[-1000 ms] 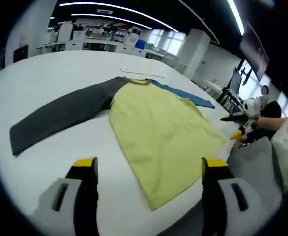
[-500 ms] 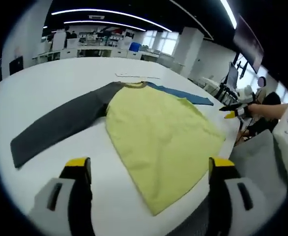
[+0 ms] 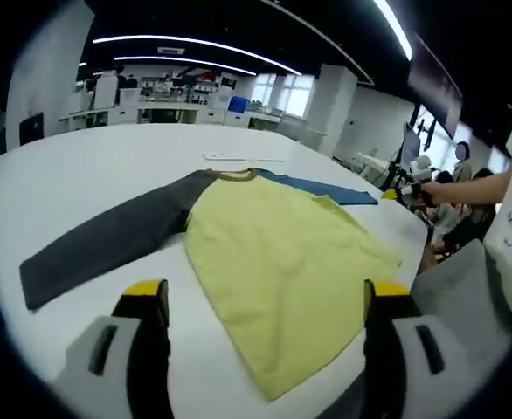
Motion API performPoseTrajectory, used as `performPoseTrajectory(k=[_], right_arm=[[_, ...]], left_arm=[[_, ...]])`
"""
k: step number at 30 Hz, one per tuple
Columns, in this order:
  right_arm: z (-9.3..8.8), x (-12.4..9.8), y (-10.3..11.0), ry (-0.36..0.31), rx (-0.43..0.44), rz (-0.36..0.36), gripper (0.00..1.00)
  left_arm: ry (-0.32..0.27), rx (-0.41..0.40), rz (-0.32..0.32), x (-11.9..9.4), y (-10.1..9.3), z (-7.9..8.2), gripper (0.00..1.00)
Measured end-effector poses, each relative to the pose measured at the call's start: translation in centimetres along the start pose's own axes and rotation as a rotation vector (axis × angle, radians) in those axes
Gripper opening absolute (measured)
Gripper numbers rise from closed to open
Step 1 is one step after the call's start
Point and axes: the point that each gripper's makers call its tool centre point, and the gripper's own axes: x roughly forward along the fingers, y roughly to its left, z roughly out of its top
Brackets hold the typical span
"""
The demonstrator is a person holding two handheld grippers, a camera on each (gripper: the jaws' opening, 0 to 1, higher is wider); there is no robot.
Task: Fold the garment on the visible template until the final outline fits inside the template.
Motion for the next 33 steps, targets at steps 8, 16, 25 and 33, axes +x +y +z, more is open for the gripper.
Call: performPoseTrajectory(k=[8, 16, 25, 33], right_arm=[[0.5, 2.2, -2.6, 0.014, 0.101, -0.072, 0.61], [0.0, 3.3, -3.6, 0.064, 0.131, -0.097, 0.34], [0.3, 4.1, -4.1, 0.072, 0.055, -0.136, 0.07], [1.0, 5.1, -5.2, 0.064, 0.053, -0.158, 0.0]], left_arm=[[0.007, -0.02, 0.001, -0.1, 0.3, -0.8, 0.86], [0.015, -0.041, 0.012, -0.9, 0.2, -1.6, 0.84], [0.025, -0.052, 0.037, -1.1, 0.2, -1.9, 0.83], [0.032, -0.057, 0.036, -0.7, 0.3, -2.0, 0.82]])
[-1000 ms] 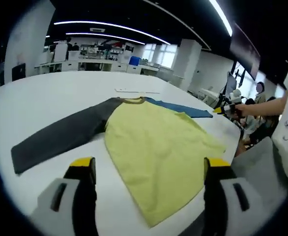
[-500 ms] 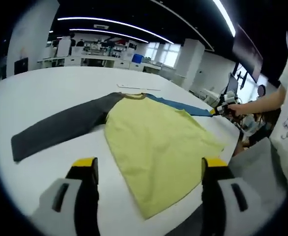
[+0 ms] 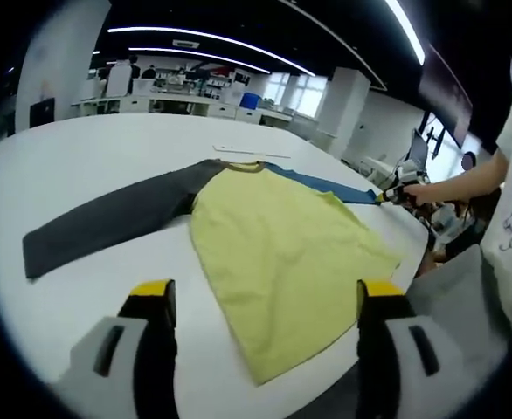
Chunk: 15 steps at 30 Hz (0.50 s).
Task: Fold the garment on the visible template until the final outline fits inside the template.
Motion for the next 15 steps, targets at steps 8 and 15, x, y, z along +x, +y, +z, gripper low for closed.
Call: performPoseTrajectory(k=[8, 15], right_arm=[[0.1, -0.1, 0.2, -0.007, 0.011, -0.017, 0.0], [0.5, -1.6, 1.1, -0.031, 0.025, -0.006, 0.0]], left_arm=[[-0.006, -0.007, 0.0, 0.0, 0.3, 0.0, 0.82], [-0.014, -0.006, -0.002, 0.0, 0.1, 0.1, 0.81]])
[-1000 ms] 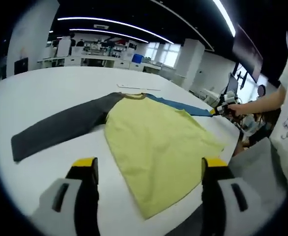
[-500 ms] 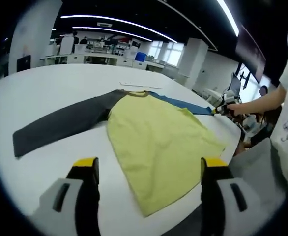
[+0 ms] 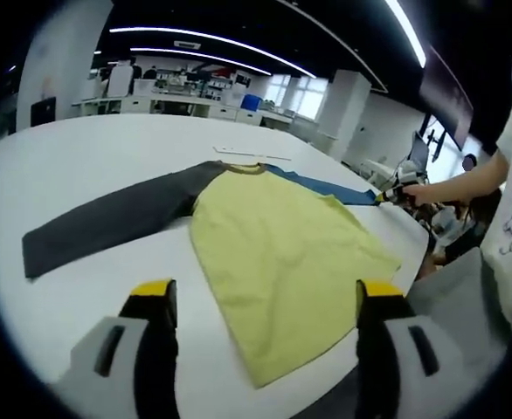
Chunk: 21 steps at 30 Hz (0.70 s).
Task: Fold the garment on the visible template until the final outline fits inside the template.
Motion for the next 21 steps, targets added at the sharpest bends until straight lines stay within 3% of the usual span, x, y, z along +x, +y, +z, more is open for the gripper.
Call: performPoseTrajectory(k=[5, 9, 21], right_arm=[[1.9, -0.7, 0.7, -0.036, 0.0, 0.045, 0.0], [3.6, -1.5, 2.7, -0.071, -0.023, 0.103, 0.0], [7.2, -2.4, 13.5, -0.118, -0.105, 0.338, 0.0]], left_arm=[[-0.009, 0.004, -0.006, 0.0, -0.2, 0.2, 0.81], [-0.014, 0.003, -0.013, 0.1, -0.4, 0.3, 0.81], [-0.053, 0.018, 0.002, -0.2, -0.3, 1.0, 0.8]])
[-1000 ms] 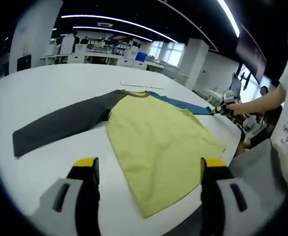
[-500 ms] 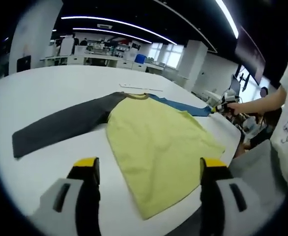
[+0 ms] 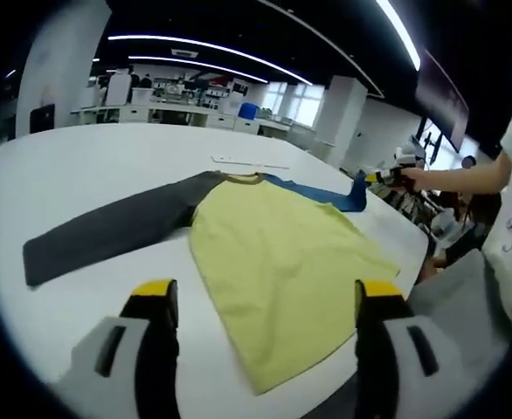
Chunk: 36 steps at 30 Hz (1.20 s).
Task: Fold the garment on the visible template until the final outline fits inside the template.
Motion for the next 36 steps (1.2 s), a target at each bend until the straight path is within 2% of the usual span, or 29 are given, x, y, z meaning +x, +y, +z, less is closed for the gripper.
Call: performPoseTrajectory(k=[4, 6, 8, 9, 10, 12, 13, 15, 19, 24, 36], right_arm=[[0.8, 1.5, 4.3, 0.007, -0.026, 0.097, 0.0], [1.3, 2.2, 6.3, 0.004, -0.053, 0.149, 0.0], [2.0, 2.8, 8.2, -0.001, -0.045, 0.191, 0.0], [1.9, 2.5, 10.5, -0.005, -0.045, 0.222, 0.0], [2.1, 2.6, 11.4, -0.007, -0.046, 0.24, 0.0], [2.5, 3.3, 11.6, -0.006, -0.055, 0.261, 0.0], [2.5, 3.0, 13.5, -0.01, -0.058, 0.279, 0.0], [2.8, 3.3, 15.5, -0.012, -0.059, 0.315, 0.0], [3.0, 4.1, 18.4, -0.014, -0.069, 0.367, 0.0], [3.9, 5.4, 22.3, -0.021, -0.04, 0.447, 0.0], [3.4, 7.1, 30.3, 0.0, -0.063, 0.571, 0.0]], left_arm=[[0.002, 0.019, 0.007, -0.1, 0.2, 0.0, 0.8], [0.012, 0.022, 0.031, -0.2, 0.6, -0.2, 0.8], [-0.004, 0.028, 0.039, -0.3, 0.6, 0.1, 0.8], [-0.012, 0.026, 0.041, -0.3, 0.6, 0.3, 0.79], [-0.014, 0.022, 0.043, -0.3, 0.6, 0.3, 0.79], [-0.014, 0.025, 0.043, -0.3, 0.6, 0.3, 0.79], [-0.011, 0.026, 0.044, -0.3, 0.6, 0.3, 0.79], [-0.011, 0.027, 0.04, -0.3, 0.5, 0.3, 0.79], [0.002, 0.025, 0.042, -0.3, 0.5, 0.0, 0.81], [0.001, 0.025, 0.038, -0.4, 0.4, 0.1, 0.8], [0.001, 0.028, 0.046, -0.6, 0.6, 0.1, 0.8]])
